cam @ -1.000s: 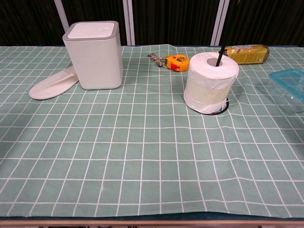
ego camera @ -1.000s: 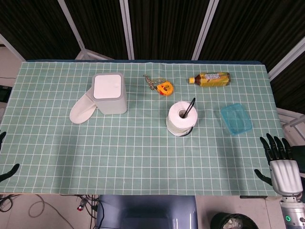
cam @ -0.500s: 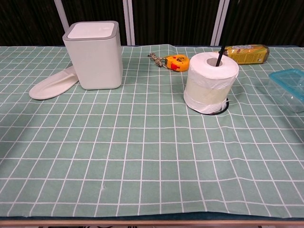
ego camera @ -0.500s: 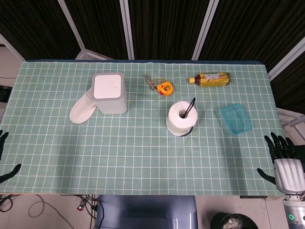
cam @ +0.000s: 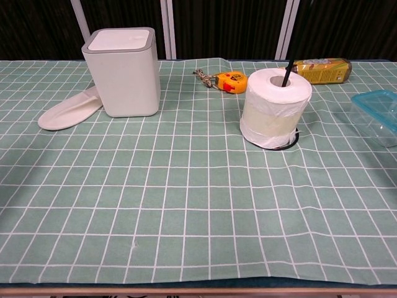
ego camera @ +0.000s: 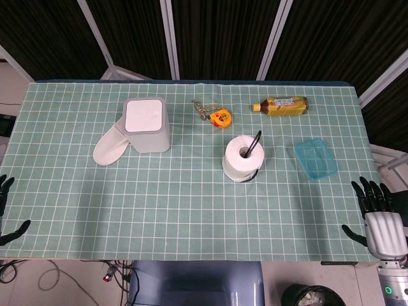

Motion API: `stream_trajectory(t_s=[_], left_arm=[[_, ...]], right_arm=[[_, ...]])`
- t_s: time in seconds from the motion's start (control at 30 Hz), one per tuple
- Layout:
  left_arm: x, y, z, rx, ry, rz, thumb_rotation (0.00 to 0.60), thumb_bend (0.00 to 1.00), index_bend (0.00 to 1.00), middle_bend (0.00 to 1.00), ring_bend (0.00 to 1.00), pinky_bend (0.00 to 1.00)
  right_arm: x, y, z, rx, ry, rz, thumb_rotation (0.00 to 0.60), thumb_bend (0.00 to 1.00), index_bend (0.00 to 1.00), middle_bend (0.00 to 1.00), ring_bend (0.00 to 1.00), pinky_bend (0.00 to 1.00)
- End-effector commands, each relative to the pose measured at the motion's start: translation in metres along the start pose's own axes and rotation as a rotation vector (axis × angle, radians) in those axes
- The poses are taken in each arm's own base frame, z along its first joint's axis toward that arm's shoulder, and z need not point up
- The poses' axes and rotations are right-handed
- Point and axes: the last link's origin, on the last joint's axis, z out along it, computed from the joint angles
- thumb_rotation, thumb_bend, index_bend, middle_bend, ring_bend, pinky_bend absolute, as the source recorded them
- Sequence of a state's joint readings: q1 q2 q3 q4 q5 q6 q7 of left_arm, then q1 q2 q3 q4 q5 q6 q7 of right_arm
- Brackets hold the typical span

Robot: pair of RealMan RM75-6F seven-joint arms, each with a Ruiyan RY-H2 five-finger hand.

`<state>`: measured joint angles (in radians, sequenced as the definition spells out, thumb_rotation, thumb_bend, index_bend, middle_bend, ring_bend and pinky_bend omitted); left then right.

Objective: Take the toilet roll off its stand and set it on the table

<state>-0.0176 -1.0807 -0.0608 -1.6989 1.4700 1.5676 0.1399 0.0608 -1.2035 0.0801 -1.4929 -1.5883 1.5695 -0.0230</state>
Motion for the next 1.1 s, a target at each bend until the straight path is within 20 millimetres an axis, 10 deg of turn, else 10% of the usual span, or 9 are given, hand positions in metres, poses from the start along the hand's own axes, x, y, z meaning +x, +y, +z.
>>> stream_trajectory(t_s=[0.03, 0.3, 1.1], left_arm=[[0.002, -0.002, 0.001, 0.009, 0.006, -0.007, 0.600, 0.18, 0.04, 0.00, 0.00, 0.02], [0.004, -0.003, 0.000, 0.007, 0.009, -0.014, 0.600, 0.18, 0.04, 0.00, 0.00, 0.02], [0.005, -0.006, 0.000, 0.021, 0.018, -0.018, 0.600, 0.18, 0.04, 0.00, 0.00, 0.02]], right_arm=[[-0.003, -0.008, 0.005, 0.005, -0.058, 0.150, 0.600, 0.00, 0.00, 0.00, 0.00, 0.00], [-0.016, -0.021, 0.049, -0.054, -0.290, 0.658, 0.600, 0.00, 0.00, 0.00, 0.00, 0.00], [-0.078, -0.098, 0.144, -0.111, -0.339, 0.943, 0.600, 0.00, 0.00, 0.00, 0.00, 0.00]])
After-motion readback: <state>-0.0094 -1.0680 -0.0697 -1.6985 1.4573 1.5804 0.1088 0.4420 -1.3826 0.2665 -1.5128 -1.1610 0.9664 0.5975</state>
